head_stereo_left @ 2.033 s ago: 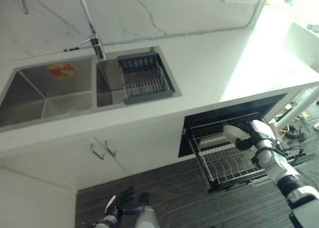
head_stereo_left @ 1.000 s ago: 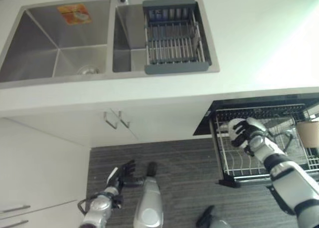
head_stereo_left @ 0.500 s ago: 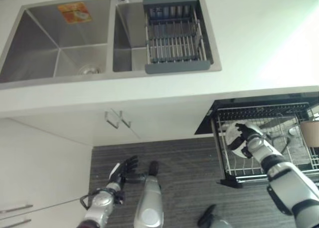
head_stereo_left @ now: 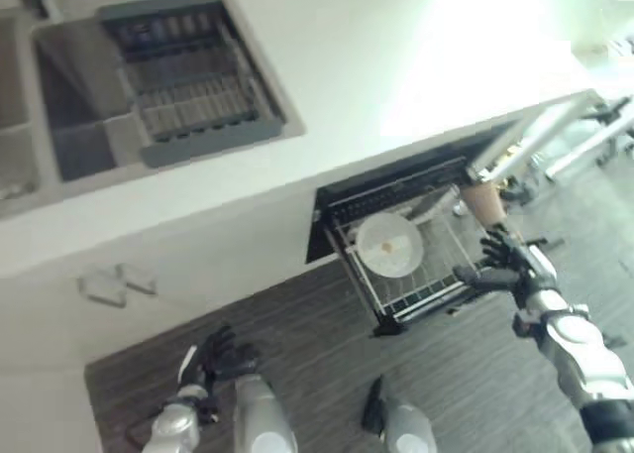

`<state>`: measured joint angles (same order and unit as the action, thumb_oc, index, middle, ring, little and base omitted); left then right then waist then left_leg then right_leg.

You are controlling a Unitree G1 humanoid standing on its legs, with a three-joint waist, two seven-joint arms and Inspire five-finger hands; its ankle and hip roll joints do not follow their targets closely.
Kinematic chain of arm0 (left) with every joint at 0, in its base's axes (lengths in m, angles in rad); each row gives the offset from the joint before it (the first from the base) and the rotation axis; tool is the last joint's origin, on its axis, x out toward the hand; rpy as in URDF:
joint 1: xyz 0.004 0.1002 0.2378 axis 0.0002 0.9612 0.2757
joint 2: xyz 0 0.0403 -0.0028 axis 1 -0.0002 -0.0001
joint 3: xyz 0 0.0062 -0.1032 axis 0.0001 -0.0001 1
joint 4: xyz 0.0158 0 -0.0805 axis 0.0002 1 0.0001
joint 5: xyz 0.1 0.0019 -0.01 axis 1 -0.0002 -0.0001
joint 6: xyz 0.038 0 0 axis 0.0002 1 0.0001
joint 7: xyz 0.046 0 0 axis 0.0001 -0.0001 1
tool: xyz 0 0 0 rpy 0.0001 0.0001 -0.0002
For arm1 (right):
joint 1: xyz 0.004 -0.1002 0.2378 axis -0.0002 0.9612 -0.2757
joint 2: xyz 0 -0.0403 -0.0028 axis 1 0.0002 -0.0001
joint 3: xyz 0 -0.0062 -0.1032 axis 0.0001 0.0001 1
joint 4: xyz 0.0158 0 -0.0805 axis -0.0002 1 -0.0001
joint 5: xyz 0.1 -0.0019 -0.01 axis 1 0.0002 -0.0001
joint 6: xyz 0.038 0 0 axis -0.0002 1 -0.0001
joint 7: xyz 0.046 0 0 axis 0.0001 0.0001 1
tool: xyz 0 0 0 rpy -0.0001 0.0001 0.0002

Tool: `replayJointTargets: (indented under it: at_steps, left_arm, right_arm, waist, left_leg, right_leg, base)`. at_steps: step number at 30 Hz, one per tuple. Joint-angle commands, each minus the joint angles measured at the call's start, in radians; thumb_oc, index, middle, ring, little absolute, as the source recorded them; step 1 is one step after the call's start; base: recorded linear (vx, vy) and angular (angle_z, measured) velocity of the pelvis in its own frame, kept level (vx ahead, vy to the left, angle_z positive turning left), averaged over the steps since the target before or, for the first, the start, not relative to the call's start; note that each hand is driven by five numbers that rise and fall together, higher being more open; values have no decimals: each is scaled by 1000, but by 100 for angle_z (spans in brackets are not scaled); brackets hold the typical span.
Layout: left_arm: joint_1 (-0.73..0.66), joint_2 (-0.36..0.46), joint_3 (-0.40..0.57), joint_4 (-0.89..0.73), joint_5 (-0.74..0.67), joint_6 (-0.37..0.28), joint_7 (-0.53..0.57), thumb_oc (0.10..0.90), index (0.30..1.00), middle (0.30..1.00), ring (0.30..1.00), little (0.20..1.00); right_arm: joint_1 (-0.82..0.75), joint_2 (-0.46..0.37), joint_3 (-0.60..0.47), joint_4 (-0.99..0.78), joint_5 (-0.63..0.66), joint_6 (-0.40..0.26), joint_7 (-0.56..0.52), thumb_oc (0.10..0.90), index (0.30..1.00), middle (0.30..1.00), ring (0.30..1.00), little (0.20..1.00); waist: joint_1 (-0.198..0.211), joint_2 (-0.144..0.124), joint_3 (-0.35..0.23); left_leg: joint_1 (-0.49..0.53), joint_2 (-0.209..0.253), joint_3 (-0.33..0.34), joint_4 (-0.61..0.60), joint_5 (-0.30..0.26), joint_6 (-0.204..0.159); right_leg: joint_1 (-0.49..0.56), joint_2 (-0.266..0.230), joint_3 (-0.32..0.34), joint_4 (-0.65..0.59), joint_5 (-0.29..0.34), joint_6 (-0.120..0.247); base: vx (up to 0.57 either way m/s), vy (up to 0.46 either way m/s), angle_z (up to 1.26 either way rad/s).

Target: Place the dishes in the dishwasher.

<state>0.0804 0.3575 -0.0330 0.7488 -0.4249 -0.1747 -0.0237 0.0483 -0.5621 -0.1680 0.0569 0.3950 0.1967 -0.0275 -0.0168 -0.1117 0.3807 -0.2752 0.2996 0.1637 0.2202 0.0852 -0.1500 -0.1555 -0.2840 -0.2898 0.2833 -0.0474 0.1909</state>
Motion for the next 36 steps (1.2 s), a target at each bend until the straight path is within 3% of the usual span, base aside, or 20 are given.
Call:
replayJointTargets:
  at_steps: [1,3,6,9,12,13,14,15,19,21,24,27,33,36]
  left_arm:
    - [-17,31,-20,-3,23,-89,14,800,900,900,900,900]
    - [-15,9,-22,23,19,-109,17,800,900,900,900,900]
    - [-27,-11,-29,57,25,-124,15,800,900,900,900,900]
    - [-47,-19,-53,81,7,-122,21,800,900,900,900,900]
    - [-55,-20,-67,95,11,-122,17,800,900,900,900,900]
    - [-62,-24,-89,115,8,-125,15,800,900,900,900,900]
    - [-67,-24,-93,119,6,-125,14,800,900,900,900,900]
    - [-73,-27,-102,126,8,-119,11,800,900,900,900,900]
    - [-91,-34,-136,155,-3,-106,-4,800,900,900,900,900]
    - [-103,-45,-151,181,-12,-103,-7,800,900,900,900,900]
    - [-109,-50,-158,205,-39,-103,-17,800,900,900,900,900]
    - [-118,-55,-172,221,-48,-100,-30,800,900,900,900,900]
    - [-103,-58,-180,219,-79,-88,-23,800,900,900,900,900]
    - [-92,-51,-174,236,-86,-88,-28,800,900,900,900,900]
  right_arm:
    - [-145,-86,-115,2,6,-160,-120,800,900,900,900,900]
    - [-129,-58,-172,-34,46,-249,-191,800,900,900,900,900]
    - [-126,-5,-219,-10,189,-306,-277,800,900,900,900,900]
    - [-134,26,-237,116,388,-275,-295,800,900,900,900,900]
    - [-150,30,-240,229,483,-270,-295,800,900,900,900,900]
    - [-178,35,-242,324,645,-279,-294,717,775,775,775,775]
    - [-185,36,-243,346,666,-279,-285,500,451,451,451,451]
    - [-195,45,-237,392,722,-279,-259,400,300,300,300,300]
    - [-253,57,-200,536,900,-221,-238,400,300,300,300,300]
    - [-307,64,-179,658,974,-234,-215,400,300,300,300,300]
    - [-344,58,-180,756,1012,-230,-211,400,300,300,300,300]
    - [-396,28,-192,883,1084,-169,-182,400,300,300,300,300]
    - [-460,-15,-193,1005,1060,-77,-137,400,300,300,300,300]
    - [-487,-52,-187,1054,1045,0,-110,400,300,300,300,300]
  waist:
    - [-1,23,-61]
    - [-25,36,-69]
    - [-47,54,-82]
    - [-58,77,-93]
    - [-53,87,-99]
    - [-46,95,-106]
    - [-44,97,-107]
    - [-38,102,-110]
    - [-18,119,-116]
    - [3,130,-123]
    - [19,137,-132]
    - [48,150,-144]
    - [96,168,-151]
    - [129,174,-147]
  left_leg:
    - [60,31,59,80,-168,8]
    - [72,33,80,80,-172,7]
    - [85,36,103,80,-173,1]
    - [102,36,119,80,-171,-4]
    - [107,34,119,80,-170,-7]
    - [109,31,114,80,-170,-9]
    - [103,29,112,80,-163,-8]
    - [103,26,108,80,-162,-8]
    - [104,18,93,80,-167,-12]
    - [99,14,82,80,-159,-12]
    - [102,10,73,80,-159,-12]
    - [111,-1,55,80,-165,-14]
    - [100,-37,19,80,-160,-4]
    - [89,-63,0,80,-168,1]
  right_leg:
    - [-53,16,26,17,9,1]
    - [-57,16,42,17,5,2]
    - [-58,14,57,17,-1,1]
    - [-51,6,63,17,-4,-3]
    - [-45,2,58,17,-3,-6]
    - [-41,-2,54,17,-4,-9]
    - [-46,-2,54,17,2,-12]
    - [-44,-4,50,17,2,-14]
    - [-33,-11,34,17,-6,-17]
    - [-30,-16,21,17,-2,-23]
    - [-17,-19,10,17,-5,-26]
    - [6,-29,-13,17,-11,-24]
    - [29,-51,-47,17,-4,-23]
    - [40,-70,-72,17,-2,-10]
  base:
    - [-26,105,-48]
    - [-12,99,-33]
    - [13,111,-32]
    - [39,72,-15]
    - [38,-1,-5]
    - [0,0,0]
    - [0,0,0]
    - [0,0,0]
    - [11,3,6]
    - [2,10,10]
    - [51,13,19]
    - [75,9,25]
    - [92,17,26]
    - [65,0,33]
